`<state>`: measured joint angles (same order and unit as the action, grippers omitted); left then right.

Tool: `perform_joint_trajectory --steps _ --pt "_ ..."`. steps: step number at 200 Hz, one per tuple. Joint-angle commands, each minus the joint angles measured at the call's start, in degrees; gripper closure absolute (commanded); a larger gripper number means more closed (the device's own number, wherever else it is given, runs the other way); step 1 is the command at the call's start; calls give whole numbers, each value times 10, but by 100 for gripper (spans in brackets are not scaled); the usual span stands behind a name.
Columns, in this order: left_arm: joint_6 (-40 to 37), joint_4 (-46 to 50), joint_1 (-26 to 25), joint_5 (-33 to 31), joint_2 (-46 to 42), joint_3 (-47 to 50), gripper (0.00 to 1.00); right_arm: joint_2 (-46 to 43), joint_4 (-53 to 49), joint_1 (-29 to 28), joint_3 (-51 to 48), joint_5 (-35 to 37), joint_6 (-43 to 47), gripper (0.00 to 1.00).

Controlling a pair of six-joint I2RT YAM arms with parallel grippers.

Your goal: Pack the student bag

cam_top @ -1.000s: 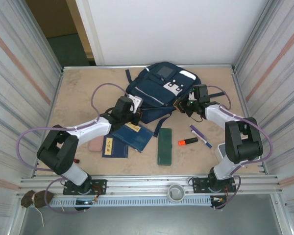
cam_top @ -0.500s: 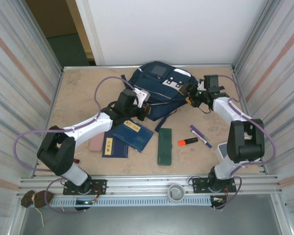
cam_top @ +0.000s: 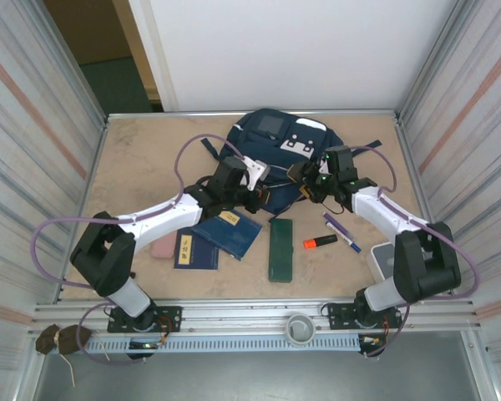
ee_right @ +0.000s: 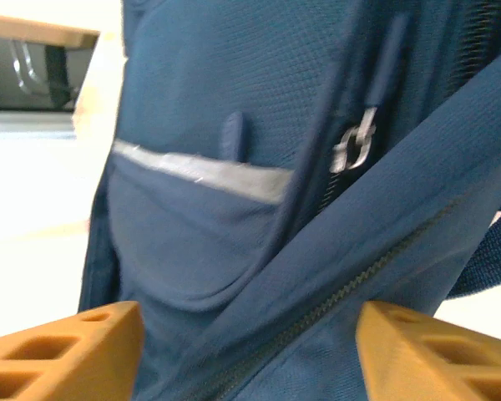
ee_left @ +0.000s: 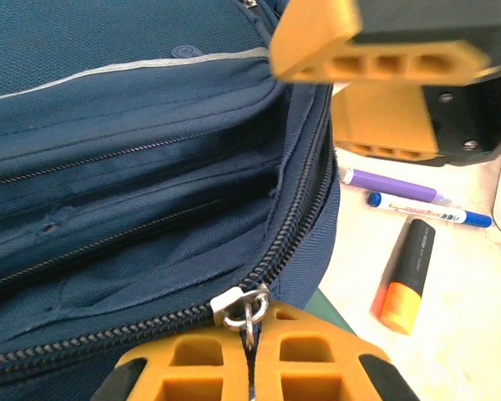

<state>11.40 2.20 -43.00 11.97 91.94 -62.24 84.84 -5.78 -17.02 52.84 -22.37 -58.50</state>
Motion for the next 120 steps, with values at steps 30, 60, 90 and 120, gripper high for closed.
perform_joint_trajectory --steps 30,60,90,120 --pt "-28 -20 7 -27 -47 32 100 15 12 34 23 -4 42 93" --pt "-23 -6 65 -24 -69 66 100 8 -9 69 36 -60 114 98" --pt "-29 -1 115 -6 -83 85 100 28 -79 95 80 -97 182 97" --pt "-35 22 126 17 -92 75 100 43 -96 130 101 -118 188 94"
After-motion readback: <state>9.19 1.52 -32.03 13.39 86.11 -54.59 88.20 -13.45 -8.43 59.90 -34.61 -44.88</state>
